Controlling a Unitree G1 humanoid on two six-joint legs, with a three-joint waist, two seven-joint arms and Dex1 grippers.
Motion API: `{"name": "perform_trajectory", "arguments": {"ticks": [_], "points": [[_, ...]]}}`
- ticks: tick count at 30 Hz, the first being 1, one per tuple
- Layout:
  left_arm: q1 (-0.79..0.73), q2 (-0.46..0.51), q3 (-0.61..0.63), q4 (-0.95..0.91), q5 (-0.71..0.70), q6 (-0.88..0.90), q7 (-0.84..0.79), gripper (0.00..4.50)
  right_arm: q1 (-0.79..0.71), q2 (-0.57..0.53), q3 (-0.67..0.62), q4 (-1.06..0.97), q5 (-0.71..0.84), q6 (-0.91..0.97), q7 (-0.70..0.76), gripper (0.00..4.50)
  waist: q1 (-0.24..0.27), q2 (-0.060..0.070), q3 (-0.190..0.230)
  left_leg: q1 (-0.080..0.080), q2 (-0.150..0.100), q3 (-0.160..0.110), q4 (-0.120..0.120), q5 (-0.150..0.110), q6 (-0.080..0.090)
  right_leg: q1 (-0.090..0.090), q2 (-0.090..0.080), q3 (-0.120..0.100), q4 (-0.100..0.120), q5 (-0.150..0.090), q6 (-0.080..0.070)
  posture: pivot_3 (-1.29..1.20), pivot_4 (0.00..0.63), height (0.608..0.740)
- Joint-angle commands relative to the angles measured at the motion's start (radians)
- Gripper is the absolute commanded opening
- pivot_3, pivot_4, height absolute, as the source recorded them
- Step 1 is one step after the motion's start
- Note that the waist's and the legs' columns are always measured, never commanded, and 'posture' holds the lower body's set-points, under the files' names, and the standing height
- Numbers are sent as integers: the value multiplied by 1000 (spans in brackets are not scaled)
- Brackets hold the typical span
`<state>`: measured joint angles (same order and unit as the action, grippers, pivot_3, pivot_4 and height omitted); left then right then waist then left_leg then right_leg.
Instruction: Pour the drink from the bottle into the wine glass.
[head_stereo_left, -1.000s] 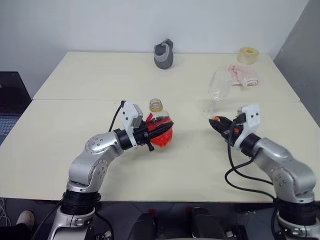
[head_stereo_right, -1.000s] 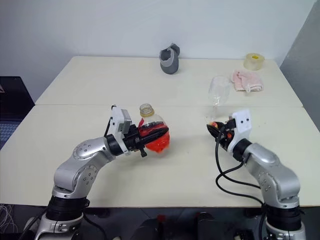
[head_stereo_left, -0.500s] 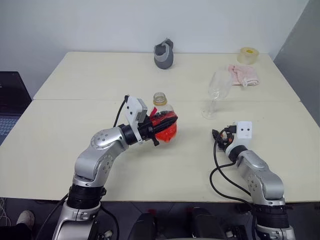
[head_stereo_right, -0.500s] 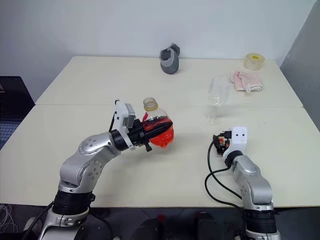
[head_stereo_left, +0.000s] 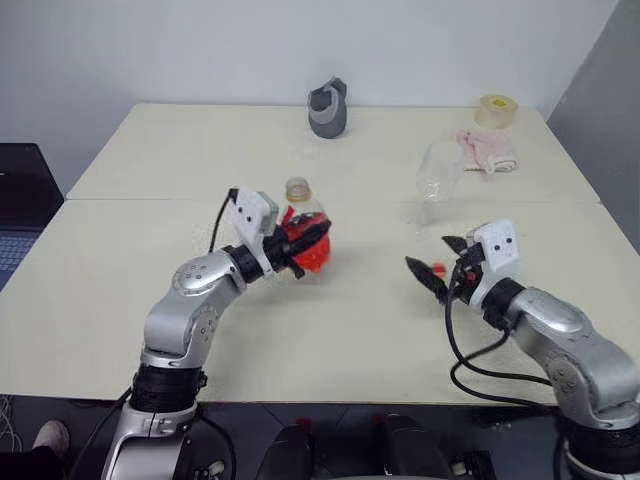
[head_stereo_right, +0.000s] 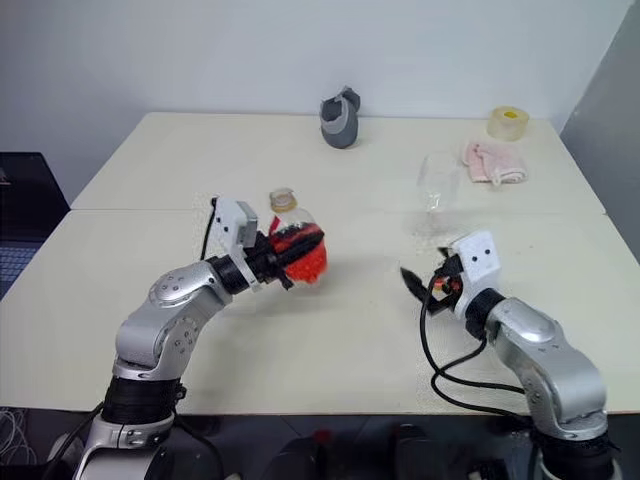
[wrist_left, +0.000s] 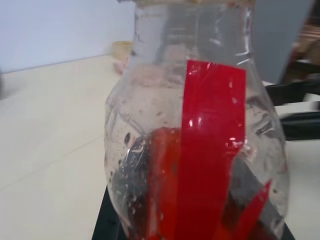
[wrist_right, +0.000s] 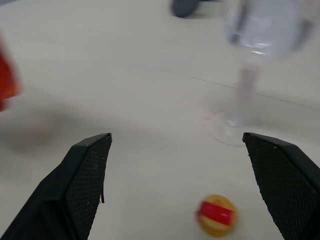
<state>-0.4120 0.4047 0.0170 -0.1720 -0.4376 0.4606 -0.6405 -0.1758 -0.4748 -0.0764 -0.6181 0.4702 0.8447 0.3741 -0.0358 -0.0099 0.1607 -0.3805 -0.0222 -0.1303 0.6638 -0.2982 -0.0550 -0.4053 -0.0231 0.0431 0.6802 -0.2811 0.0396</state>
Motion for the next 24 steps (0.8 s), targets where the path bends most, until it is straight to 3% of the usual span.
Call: {"name": "perform_trajectory", "arguments": {"ticks": [1, 5, 9, 15, 24], "points": [[-70, -18, 59, 62, 50, -74, 87, 986, -34, -58, -16, -49, 141, 2, 170, 4482, 3, -1, 0, 0, 0, 0, 1, 0, 0, 0, 0, 0, 0, 0, 0, 0, 150, 740], [-144, -32, 95, 214, 117, -170, 173, 986, -141, -68, 13, 36, 159, -28, 227, 4482, 3, -1, 0, 0, 0, 0, 1, 0, 0, 1, 0, -1, 0, 0, 0, 0, 150, 740], [-215, -29, 136, 411, 197, -301, 275, 986, -285, -7, 64, 138, 140, -52, 218, 4482, 1, -1, 0, 1, 0, 1, 1, 2, -3, 0, 0, 0, 1, 0, 0, 0, 150, 740], [-245, -7, 203, 623, 248, -439, 381, 986, -366, 63, 106, 185, 136, -71, 204, 4482, 3, -2, 0, -3, -1, -1, 1, 2, -4, -3, -3, 0, 0, 0, 0, 0, 150, 740], [-293, -43, 250, 872, 207, -635, 324, 986, -386, 96, 122, 197, 129, -85, 205, 4482, 7, -3, 0, -3, -2, -3, 1, 2, -4, -3, -6, -2, 0, 0, 0, 0, 150, 740]]}}
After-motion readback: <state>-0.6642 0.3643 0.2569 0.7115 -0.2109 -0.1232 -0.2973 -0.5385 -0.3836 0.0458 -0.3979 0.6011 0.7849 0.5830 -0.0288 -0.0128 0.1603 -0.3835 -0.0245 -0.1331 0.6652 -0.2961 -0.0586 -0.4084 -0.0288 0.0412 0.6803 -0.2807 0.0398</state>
